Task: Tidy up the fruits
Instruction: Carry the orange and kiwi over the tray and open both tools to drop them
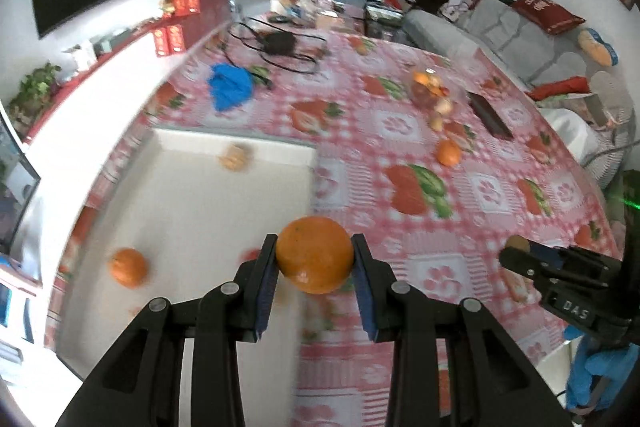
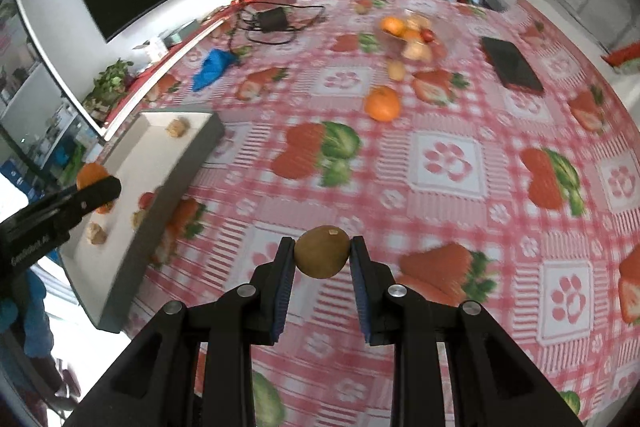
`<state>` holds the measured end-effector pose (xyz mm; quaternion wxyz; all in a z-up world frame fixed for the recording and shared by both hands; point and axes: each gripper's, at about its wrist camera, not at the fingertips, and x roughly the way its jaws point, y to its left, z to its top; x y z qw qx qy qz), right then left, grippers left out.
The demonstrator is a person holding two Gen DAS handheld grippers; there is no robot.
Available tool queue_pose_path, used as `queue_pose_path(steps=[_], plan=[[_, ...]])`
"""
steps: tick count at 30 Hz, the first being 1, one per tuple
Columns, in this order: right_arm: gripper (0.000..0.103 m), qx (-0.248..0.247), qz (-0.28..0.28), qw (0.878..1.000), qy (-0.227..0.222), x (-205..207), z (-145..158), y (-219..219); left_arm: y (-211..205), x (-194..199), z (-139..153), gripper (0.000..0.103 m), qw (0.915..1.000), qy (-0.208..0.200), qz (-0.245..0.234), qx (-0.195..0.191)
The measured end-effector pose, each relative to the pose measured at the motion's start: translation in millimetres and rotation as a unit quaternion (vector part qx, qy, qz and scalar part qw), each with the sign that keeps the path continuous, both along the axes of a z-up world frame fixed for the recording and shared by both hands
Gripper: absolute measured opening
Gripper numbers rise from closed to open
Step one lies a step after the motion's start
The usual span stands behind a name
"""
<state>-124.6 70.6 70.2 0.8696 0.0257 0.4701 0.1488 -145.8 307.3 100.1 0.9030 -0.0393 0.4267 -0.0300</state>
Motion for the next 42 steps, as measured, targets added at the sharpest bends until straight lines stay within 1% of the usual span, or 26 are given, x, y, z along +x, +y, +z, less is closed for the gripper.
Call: queue_pose_path(steps=[6, 9, 12, 16, 21, 28, 31, 32, 33, 34, 35, 36, 37, 38, 39, 42], plan=[[0.029, 0.004, 0.043, 0.999, -0.007, 13.7, 11.5, 51.4, 52.8, 4.5, 7.6, 0.038, 0.9992, -0.007, 0.037, 0.016], [0.029, 0.008, 0.068, 0.998, -0.003, 20.9, 11.9, 81.5, 73.4, 5.1, 0.6, 0.038, 0.9982, 0.001, 0.054, 0.026], [0.029, 0.009, 0.095, 0.995, 0.005, 27.5, 8.1, 114.2, 85.5, 5.9, -14.7, 0.038, 0.9977, 0.017, 0.061, 0.024], [0.029, 0.005, 0.124, 0.992, 0.014, 37.8, 2.9, 151.4, 88.7, 8.2, -30.5, 0.038, 0.9973, 0.033, 0.061, 0.024], [0.029, 0.000, 0.137, 0.990, 0.020, 55.0, -1.0, 182.1, 92.4, 16.3, -41.2, 0.038, 0.9970, 0.039, 0.061, 0.027], [0.029, -0.006, 0.142, 0.989, 0.035, 70.5, -13.1, 200.6, 98.2, 23.6, -56.5, 0.038, 0.9963, 0.054, 0.063, 0.022], [0.029, -0.005, 0.146, 0.988, 0.047, 73.0, -19.9, 204.1, 94.5, 23.3, -57.9, 0.039, 0.9964, 0.051, 0.059, 0.035], [0.029, -0.003, 0.146, 0.988, 0.051, 73.8, -20.9, 204.2, 93.5, 23.2, -58.2, 0.040, 0.9963, 0.049, 0.058, 0.039], [0.029, 0.000, 0.147, 0.988, 0.056, 74.6, -21.7, 204.3, 92.7, 23.0, -58.0, 0.045, 0.9963, 0.048, 0.057, 0.042], [0.029, 0.005, 0.147, 0.987, 0.061, 75.9, -22.2, 203.3, 91.8, 22.6, -57.2, 0.054, 0.9966, 0.046, 0.055, 0.041], [0.029, 0.006, 0.144, 0.988, 0.062, 77.0, -21.8, 201.6, 91.3, 22.3, -56.0, 0.059, 0.9967, 0.043, 0.055, 0.040], [0.034, 0.008, 0.141, 0.988, 0.062, 78.0, -20.4, 198.5, 90.3, 21.4, -53.5, 0.068, 0.9967, 0.039, 0.059, 0.041], [0.062, 0.009, 0.137, 0.989, 0.060, 78.6, -18.8, 196.1, 89.6, 21.5, -51.3, 0.073, 0.9965, 0.035, 0.062, 0.044], [0.080, 0.012, 0.129, 0.990, 0.056, 80.1, -15.7, 190.6, 88.7, 21.3, -48.3, 0.074, 0.9964, 0.030, 0.065, 0.046], [0.097, 0.016, 0.115, 0.992, 0.042, 80.7, -9.7, 181.0, 87.2, 21.6, -44.5, 0.074, 0.9963, 0.026, 0.066, 0.048], [0.097, 0.014, 0.093, 0.995, 0.018, 85.8, 6.0, 155.8, 80.8, 26.0, -33.9, 0.075, 0.9967, 0.019, 0.066, 0.044]])
